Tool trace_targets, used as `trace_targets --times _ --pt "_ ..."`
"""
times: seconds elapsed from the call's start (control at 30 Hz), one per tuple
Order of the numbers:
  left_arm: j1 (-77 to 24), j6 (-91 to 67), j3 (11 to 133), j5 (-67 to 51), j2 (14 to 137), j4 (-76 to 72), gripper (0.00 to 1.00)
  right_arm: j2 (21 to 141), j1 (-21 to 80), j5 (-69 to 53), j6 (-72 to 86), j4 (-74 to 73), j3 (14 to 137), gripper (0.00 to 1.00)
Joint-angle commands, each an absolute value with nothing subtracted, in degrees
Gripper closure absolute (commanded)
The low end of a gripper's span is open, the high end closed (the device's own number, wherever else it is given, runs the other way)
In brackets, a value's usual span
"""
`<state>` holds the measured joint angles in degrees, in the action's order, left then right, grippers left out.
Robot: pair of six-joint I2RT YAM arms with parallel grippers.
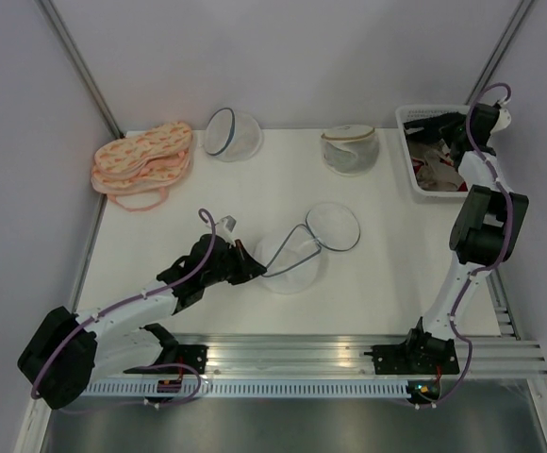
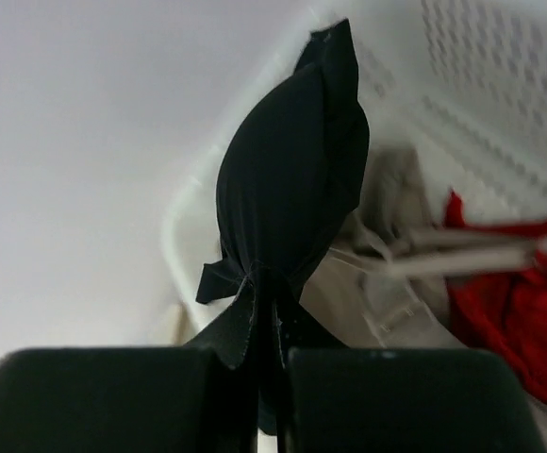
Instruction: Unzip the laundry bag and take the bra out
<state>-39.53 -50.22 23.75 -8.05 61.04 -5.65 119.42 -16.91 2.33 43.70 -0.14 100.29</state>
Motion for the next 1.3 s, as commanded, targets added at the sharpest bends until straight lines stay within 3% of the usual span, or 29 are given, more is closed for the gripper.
trace_targets --times 0.0,0.17,0.33,0.37,0.43,0.57,0.63,0.83,1.07,1.27 --pt "-39.64 -48.51 25.49 -8.17 61.61 -6.41 0.98 119.71 -16.96 -1.33 46.49 5.70 94.60 1.00" --pt "-39.64 -48.87 24.87 -9.05 63.02 -8.52 0.98 116.47 -16.17 8.41 45.44 4.22 83.25 1.00" --pt "-39.64 -48.87 25.23 -10.19 63.81 -9.49 0.98 111.02 -15.56 10.20 42.90 6.32 77.44 0.98" --pt "-39.64 -48.87 25.14 -10.20 63.63 -9.49 0.98 109.00 -15.56 9.50 42.46 6.50 77.34 0.73" --pt "-39.64 -48.95 24.88 -9.93 63.20 -9.67 0.98 106.62 -15.56 9.32 40.88 6.33 77.78 0.41" --pt "-39.64 -49.57 24.09 -9.75 62.41 -10.46 0.98 99.51 -14.60 9.05 36.85 4.76 79.97 0.11" --pt "-39.64 -49.75 23.65 -9.49 62.05 -10.63 0.98 98.09 -13.72 9.84 35.16 0.28 83.13 0.05" --pt "-39.64 -49.83 23.73 -8.44 61.52 -11.07 0.98 89.33 -7.13 13.09 32.17 -16.43 82.99 0.03" --pt "-39.46 -48.43 26.45 -6.25 59.07 -8.71 0.98 70.24 9.04 6.88 36.91 -8.47 50.16 0.07" --pt "-39.38 -47.81 27.33 -4.66 57.31 -7.29 0.98 58.99 15.64 3.69 42.27 -5.90 33.24 0.12"
